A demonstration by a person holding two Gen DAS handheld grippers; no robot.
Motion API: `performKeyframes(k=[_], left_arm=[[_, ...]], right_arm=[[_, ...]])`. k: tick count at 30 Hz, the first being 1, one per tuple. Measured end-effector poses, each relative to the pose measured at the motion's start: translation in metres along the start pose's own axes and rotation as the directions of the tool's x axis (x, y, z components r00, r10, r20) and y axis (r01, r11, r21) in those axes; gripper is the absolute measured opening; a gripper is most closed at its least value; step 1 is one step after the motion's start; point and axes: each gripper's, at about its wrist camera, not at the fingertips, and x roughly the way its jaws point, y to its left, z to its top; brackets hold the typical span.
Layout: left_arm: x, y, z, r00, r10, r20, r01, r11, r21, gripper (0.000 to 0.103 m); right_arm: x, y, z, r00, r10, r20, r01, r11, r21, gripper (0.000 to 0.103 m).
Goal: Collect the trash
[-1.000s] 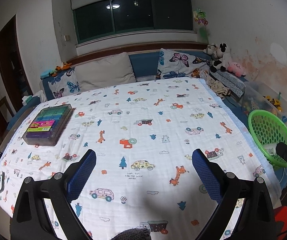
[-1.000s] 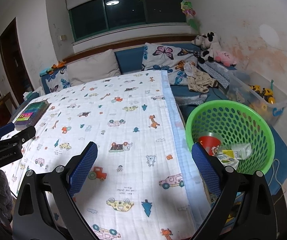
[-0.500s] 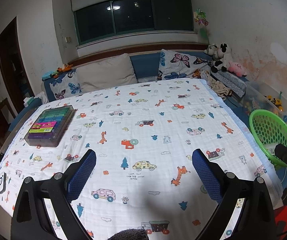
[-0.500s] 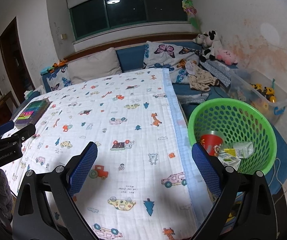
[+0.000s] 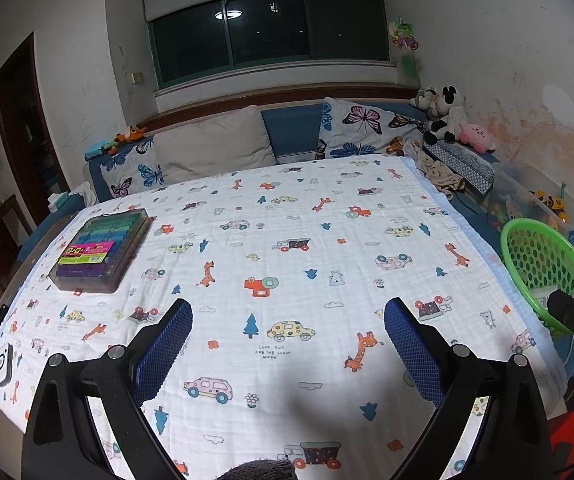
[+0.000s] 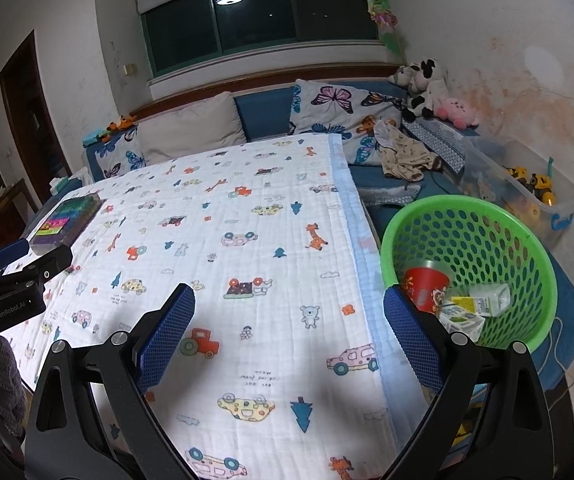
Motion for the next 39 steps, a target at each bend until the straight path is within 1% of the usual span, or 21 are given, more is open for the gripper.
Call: performKeyframes(k=[31, 39], left_arm=[[0.0009, 0.0002, -0.0008, 1.000, 0.001, -0.003, -0.001, 1.000, 0.001, 0.094], [0.0031, -0.0005, -0.0068, 1.000, 0.002, -0.005, -0.002, 1.000, 0.000, 0.094]], right_arm=[[0.0008, -0.0014, -0.0021, 1.000, 0.002, -0.003, -0.002, 1.000, 0.001, 0.095], [0.0011, -0.0006, -0.0031, 1.000, 0.004, -0.003, -0.004, 1.000, 0.003, 0.095]])
